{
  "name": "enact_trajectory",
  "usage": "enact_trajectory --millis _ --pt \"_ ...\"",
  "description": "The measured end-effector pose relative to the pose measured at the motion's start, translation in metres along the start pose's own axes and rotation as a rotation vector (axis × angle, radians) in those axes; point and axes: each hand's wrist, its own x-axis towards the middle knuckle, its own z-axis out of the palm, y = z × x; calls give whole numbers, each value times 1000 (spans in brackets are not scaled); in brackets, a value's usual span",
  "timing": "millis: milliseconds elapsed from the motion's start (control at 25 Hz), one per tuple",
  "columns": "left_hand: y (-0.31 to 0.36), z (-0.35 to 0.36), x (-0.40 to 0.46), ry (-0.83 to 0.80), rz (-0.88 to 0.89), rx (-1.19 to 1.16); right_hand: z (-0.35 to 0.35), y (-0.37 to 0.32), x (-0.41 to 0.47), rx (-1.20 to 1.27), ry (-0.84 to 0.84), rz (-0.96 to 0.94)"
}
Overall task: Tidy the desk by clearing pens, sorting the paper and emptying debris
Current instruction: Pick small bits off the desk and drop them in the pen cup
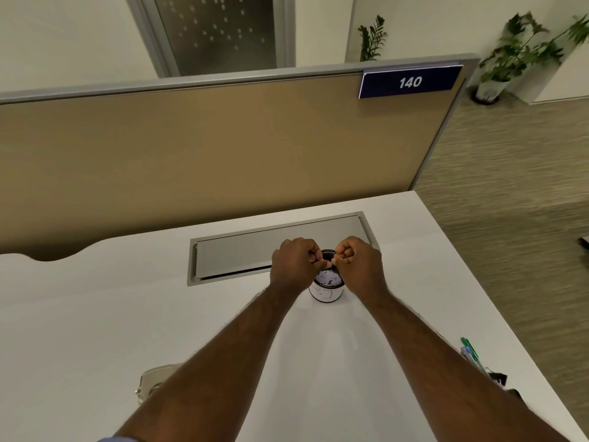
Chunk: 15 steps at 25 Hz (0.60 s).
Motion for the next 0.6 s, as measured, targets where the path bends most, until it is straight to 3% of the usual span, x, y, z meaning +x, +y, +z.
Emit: enact_trajectory --millis 280,600 --pt "3 1 -1 -1 57 64 -2 -2 1 47 -119 33" --pt "2 7 -1 27 15 -23 -7 4 0 -40 -52 6"
